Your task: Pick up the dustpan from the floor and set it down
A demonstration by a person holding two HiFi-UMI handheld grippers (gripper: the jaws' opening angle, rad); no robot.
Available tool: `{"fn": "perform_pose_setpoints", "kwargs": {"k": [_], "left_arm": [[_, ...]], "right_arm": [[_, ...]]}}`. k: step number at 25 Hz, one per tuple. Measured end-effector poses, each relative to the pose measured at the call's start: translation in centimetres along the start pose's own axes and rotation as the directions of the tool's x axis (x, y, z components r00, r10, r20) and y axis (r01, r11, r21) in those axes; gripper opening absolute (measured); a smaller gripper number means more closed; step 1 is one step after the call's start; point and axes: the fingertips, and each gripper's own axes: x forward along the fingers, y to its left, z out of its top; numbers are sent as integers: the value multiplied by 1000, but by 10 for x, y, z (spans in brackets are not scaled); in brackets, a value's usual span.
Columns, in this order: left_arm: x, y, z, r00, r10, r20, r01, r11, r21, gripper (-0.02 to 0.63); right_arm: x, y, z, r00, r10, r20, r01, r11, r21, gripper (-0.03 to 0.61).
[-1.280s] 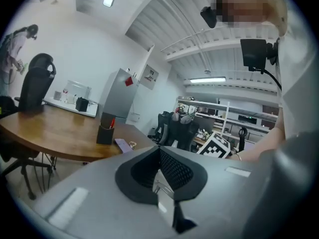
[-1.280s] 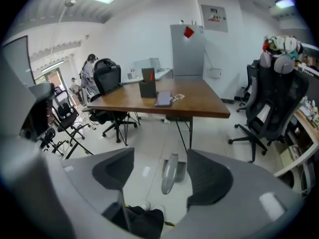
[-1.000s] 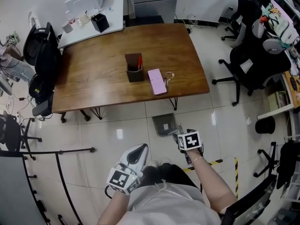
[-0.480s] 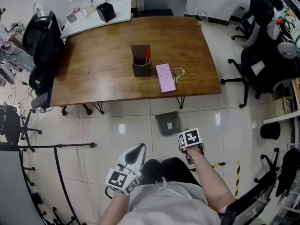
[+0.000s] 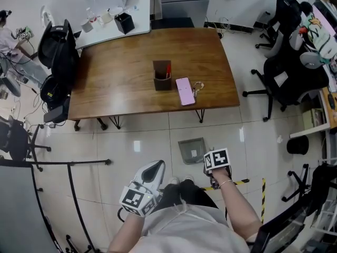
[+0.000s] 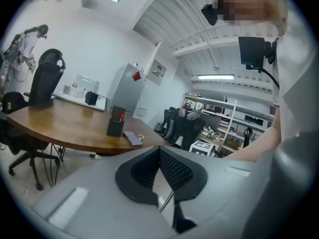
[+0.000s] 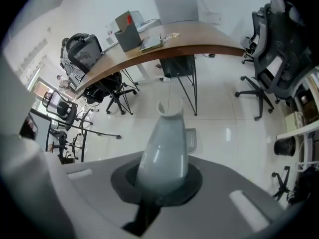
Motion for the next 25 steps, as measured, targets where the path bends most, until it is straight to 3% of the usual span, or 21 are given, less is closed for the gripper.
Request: {"fn": "perform_pose_setpoints", "kwargs": {"k": [5, 10, 20, 25], "left_arm": [[-24, -20, 15, 999, -28, 29, 27, 998, 48, 15], [-55, -50, 0, 998, 7, 61, -12, 997, 71, 15], [-113, -151, -27, 990, 58, 130, -72, 992, 108, 15], [-133, -176, -30, 986, 56, 157, -76, 990, 122, 15]], "right_arm": [[-35, 5, -33, 999, 7, 40, -8, 999, 34, 3], [-66, 8, -73, 993, 34, 111, -38, 999, 34, 3], [-132, 14, -151, 974, 91, 208, -79, 995, -66, 3], [-149, 12, -174, 969, 95, 228, -78, 993, -83, 2]]}}
